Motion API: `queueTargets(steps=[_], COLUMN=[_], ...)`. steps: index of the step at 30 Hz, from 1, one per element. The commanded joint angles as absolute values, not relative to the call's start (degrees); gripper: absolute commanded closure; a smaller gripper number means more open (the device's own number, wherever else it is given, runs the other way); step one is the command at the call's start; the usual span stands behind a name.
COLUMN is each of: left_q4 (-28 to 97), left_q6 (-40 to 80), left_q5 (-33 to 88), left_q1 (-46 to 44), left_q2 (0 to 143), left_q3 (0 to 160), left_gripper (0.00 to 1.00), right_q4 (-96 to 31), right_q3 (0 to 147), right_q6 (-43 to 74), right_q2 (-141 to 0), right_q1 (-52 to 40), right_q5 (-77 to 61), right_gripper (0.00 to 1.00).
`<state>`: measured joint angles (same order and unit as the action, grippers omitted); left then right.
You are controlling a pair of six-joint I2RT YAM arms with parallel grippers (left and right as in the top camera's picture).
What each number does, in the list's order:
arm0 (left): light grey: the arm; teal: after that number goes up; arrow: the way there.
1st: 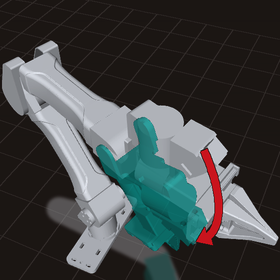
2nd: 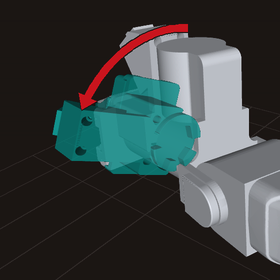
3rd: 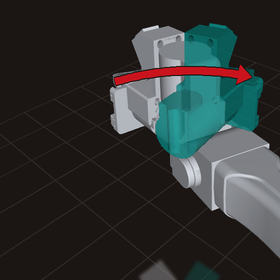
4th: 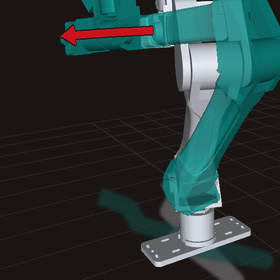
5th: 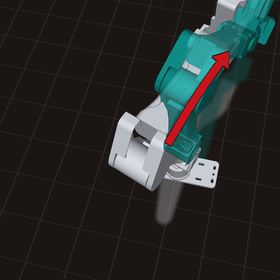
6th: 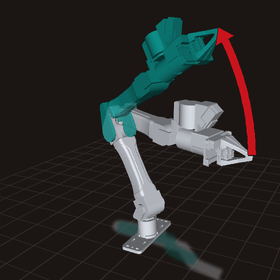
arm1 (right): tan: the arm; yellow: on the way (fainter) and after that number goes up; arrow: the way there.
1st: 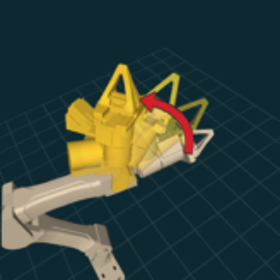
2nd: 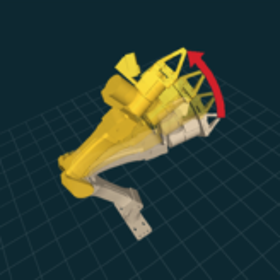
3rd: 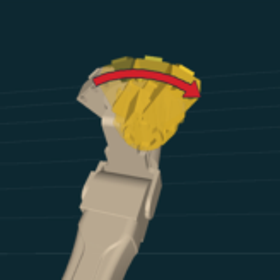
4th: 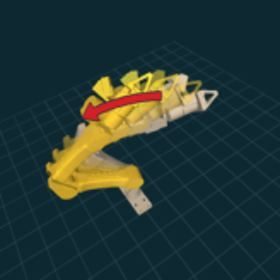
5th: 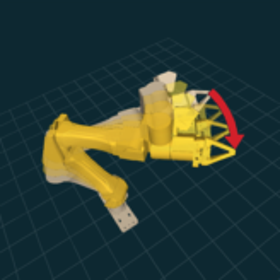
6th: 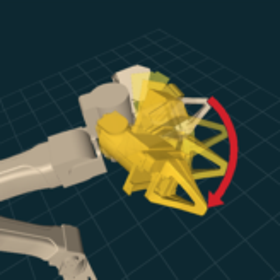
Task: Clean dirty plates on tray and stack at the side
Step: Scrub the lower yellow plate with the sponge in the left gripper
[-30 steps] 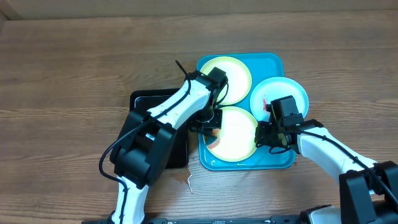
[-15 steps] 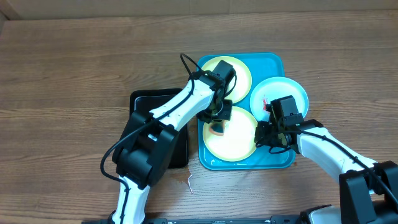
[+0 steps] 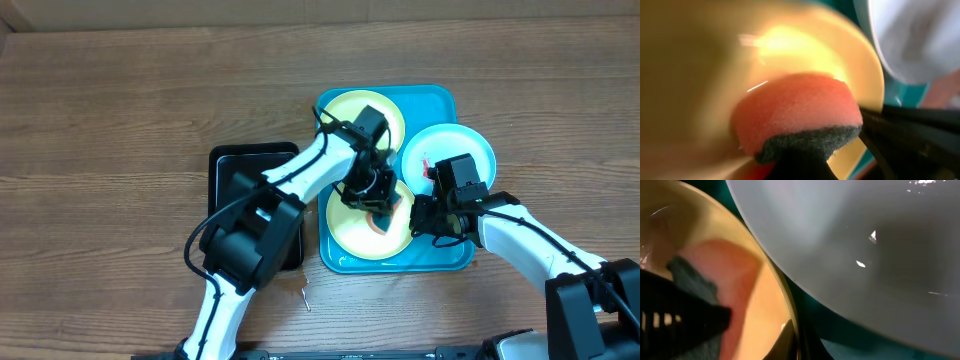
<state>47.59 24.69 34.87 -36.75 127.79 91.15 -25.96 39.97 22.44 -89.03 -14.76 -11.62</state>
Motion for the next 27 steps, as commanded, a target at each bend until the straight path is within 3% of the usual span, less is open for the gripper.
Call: queueTargets(steps=[1, 8, 27], left_q4=[50.00, 56.21, 66.19], left_q6=[23.38, 26.09, 34.92], left_q5=[37.65, 29.28, -9.02], left_q1=[-38.83, -37.74, -35.90], left_q2=[129.91, 129.36, 125.23], left_q3=[90.80, 90.94, 92.53], left_gripper=[0.96, 0.96, 0.96], right_q4=[-26.70, -26.65, -26.92], right_q3=[38.96, 38.96, 38.96], right_q6=[22.79, 22.79, 22.79], right_q2=[-91.00, -91.00, -91.00], right_q1=[-14.83, -14.83, -14.83], right_q5=[-7.77, -7.75, -7.77], right_gripper=[0.96, 0.96, 0.96])
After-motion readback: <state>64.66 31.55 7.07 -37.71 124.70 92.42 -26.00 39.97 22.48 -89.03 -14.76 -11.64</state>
